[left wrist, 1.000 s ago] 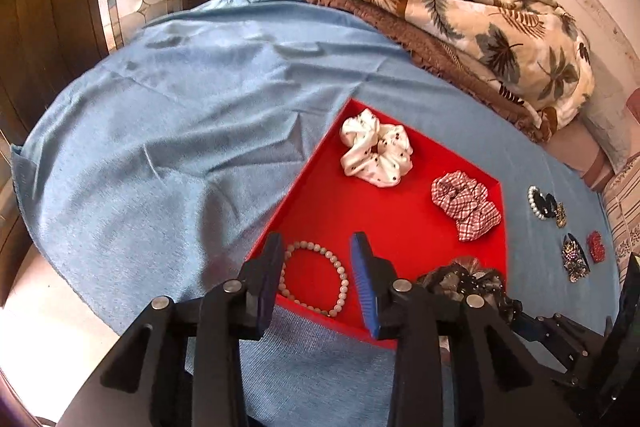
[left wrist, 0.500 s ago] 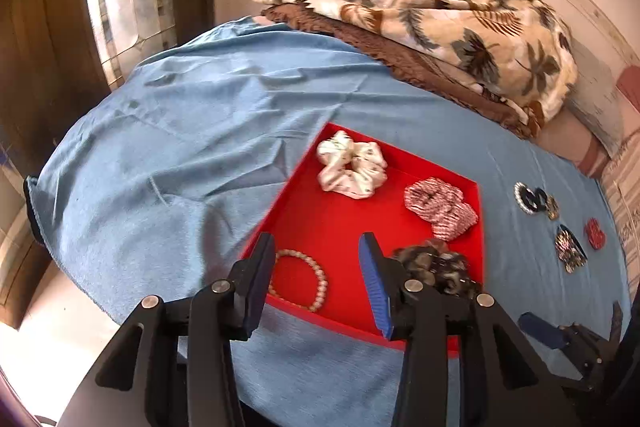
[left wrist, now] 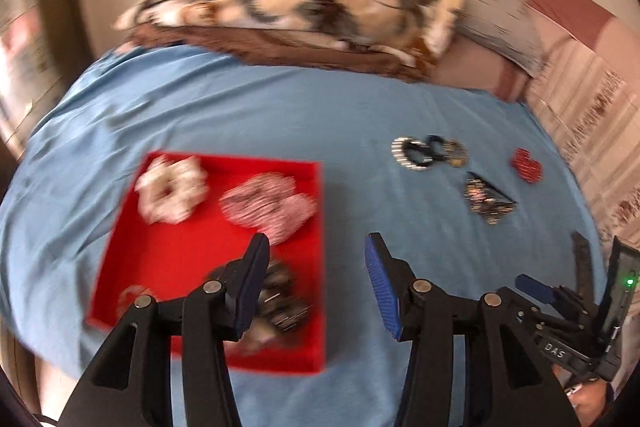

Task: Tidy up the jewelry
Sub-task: 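Move both tools back to the remaining hair ties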

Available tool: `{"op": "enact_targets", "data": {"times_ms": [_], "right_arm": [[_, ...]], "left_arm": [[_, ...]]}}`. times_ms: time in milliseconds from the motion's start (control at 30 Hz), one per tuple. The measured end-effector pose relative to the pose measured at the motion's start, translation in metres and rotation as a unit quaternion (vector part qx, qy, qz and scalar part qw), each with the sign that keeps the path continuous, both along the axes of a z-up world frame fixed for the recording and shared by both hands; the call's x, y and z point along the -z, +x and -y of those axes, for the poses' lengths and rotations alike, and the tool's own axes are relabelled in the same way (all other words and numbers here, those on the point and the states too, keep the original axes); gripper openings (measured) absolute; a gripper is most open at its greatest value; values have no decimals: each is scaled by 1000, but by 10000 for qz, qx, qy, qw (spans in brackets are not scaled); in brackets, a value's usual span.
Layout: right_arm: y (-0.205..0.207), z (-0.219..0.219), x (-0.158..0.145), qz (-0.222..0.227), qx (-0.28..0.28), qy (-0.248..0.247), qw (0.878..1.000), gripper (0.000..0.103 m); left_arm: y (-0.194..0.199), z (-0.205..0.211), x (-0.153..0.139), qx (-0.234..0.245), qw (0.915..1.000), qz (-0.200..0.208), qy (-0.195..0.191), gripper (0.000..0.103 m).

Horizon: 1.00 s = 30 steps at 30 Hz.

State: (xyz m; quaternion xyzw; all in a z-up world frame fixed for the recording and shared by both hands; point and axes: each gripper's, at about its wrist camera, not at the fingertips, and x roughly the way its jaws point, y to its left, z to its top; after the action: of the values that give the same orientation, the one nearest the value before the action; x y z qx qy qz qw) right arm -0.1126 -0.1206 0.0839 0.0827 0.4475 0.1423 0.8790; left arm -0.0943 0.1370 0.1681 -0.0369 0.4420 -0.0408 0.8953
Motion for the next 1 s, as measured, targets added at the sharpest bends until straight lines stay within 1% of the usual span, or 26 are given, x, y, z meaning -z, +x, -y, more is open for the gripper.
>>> {"op": "enact_targets", "data": {"times_ms": [100, 167, 233, 333, 367, 400, 467, 500, 567, 633, 700, 800, 833, 900, 933, 967, 1000], "right_arm": [[13, 29, -7, 57, 240, 87, 9997, 61], [26, 45, -16, 145, 339, 88, 9993, 61], [45, 60, -23, 163, 418, 95, 9989, 61], [86, 82, -31, 119, 552, 150, 9983, 61], [103, 86, -32, 92, 558, 101, 9983, 61], [117, 89, -31, 76, 541, 18, 9985, 61], [151, 90, -29, -7, 427, -224, 9988, 61], [169, 89, -26, -95, 345, -319, 9989, 61], [200, 84, -18, -263, 157, -450, 9985, 61], [224, 74, -9, -416, -32, -569, 9975, 61], [241, 64, 1, -553, -195, -708, 9958, 61], [268, 48, 21, -816, -449, -962, 9910, 61], [275, 45, 27, -871, -459, -1044, 9897, 59], [283, 42, 36, -969, -475, -1108, 9880, 49], [287, 41, 39, -1022, -478, -1122, 9873, 32], [289, 40, 42, -1045, -452, -1205, 9862, 18], [289, 39, 41, -1012, -454, -1254, 9859, 15]], "left_arm": [[33, 33, 2, 261, 9996, -135, -8, 49], [55, 51, 8, 396, 9990, -179, -103, 49], [81, 66, 18, 489, 9982, -285, -171, 49], [123, 82, 44, 543, 9960, -604, -374, 47], [138, 86, 54, 531, 9949, -710, -487, 39], [149, 89, 62, 510, 9940, -803, -533, 26], [174, 95, 82, 414, 9930, -989, -501, 15], [185, 97, 91, 352, 9929, -1036, -461, 14], [204, 100, 107, 265, 9927, -1097, -422, 13], [221, 100, 120, 195, 9918, -1148, -529, 13], [234, 100, 131, 174, 9903, -1204, -664, 13], [246, 102, 145, 241, 9893, -1267, -683, 13], [247, 104, 145, 281, 9902, -1191, -670, 13], [250, 108, 145, 345, 9904, -1157, -671, 13], [251, 109, 146, 340, 9904, -1156, -673, 13], [253, 110, 148, 323, 9906, -1152, -665, 13], [252, 112, 148, 324, 9909, -1133, -647, 13]]}}
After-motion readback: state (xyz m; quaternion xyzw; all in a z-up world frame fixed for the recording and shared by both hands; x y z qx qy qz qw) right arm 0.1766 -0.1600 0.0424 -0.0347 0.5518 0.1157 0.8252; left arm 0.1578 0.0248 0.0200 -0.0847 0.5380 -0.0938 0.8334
